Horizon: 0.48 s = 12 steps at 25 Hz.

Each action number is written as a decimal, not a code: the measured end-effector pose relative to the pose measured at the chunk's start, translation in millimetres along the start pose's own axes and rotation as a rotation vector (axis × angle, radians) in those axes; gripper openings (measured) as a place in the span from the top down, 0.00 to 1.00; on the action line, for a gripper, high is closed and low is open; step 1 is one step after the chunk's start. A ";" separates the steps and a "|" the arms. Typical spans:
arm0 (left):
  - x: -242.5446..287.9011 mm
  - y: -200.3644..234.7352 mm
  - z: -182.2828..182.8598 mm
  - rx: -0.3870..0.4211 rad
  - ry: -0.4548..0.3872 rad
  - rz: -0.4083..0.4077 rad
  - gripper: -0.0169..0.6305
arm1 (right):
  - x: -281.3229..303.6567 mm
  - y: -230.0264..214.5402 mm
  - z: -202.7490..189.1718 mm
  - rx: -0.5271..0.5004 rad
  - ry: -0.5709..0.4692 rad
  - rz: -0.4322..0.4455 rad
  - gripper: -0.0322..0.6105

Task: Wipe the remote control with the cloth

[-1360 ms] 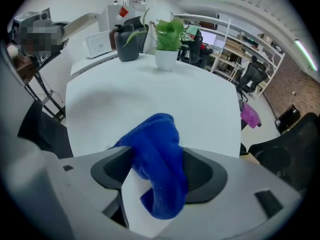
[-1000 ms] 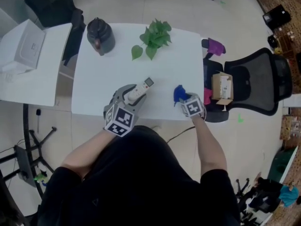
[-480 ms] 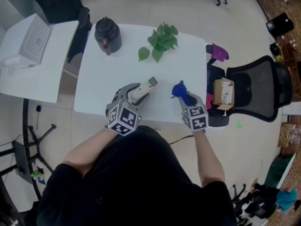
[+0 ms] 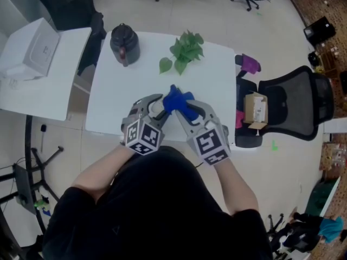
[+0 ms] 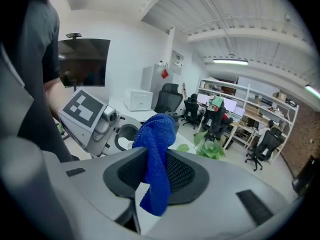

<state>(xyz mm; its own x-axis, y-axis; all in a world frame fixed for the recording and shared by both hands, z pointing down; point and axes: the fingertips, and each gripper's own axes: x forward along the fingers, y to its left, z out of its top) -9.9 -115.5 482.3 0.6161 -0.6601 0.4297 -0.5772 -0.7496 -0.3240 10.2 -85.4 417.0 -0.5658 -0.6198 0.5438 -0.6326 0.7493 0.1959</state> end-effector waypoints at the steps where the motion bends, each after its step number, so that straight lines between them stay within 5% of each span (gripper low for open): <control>1: -0.3 -0.6 1.3 0.008 -0.002 0.000 0.66 | 3.5 6.3 4.4 -0.025 0.005 0.016 0.78; 7: -4.9 -6.8 10.7 0.096 -0.016 0.006 0.66 | 21.2 40.0 5.6 -0.173 0.076 0.107 0.78; 12: -13.5 -14.7 20.0 0.205 -0.072 0.011 0.66 | 20.4 39.2 12.5 -0.231 0.103 0.103 0.78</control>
<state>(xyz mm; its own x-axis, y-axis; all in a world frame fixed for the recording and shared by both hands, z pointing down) 1.0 -96.5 464.5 0.6514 -0.6644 0.3665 -0.4676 -0.7319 -0.4957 -32.8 -71.6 425.6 -0.5562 -0.5195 0.6486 -0.4307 0.8477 0.3095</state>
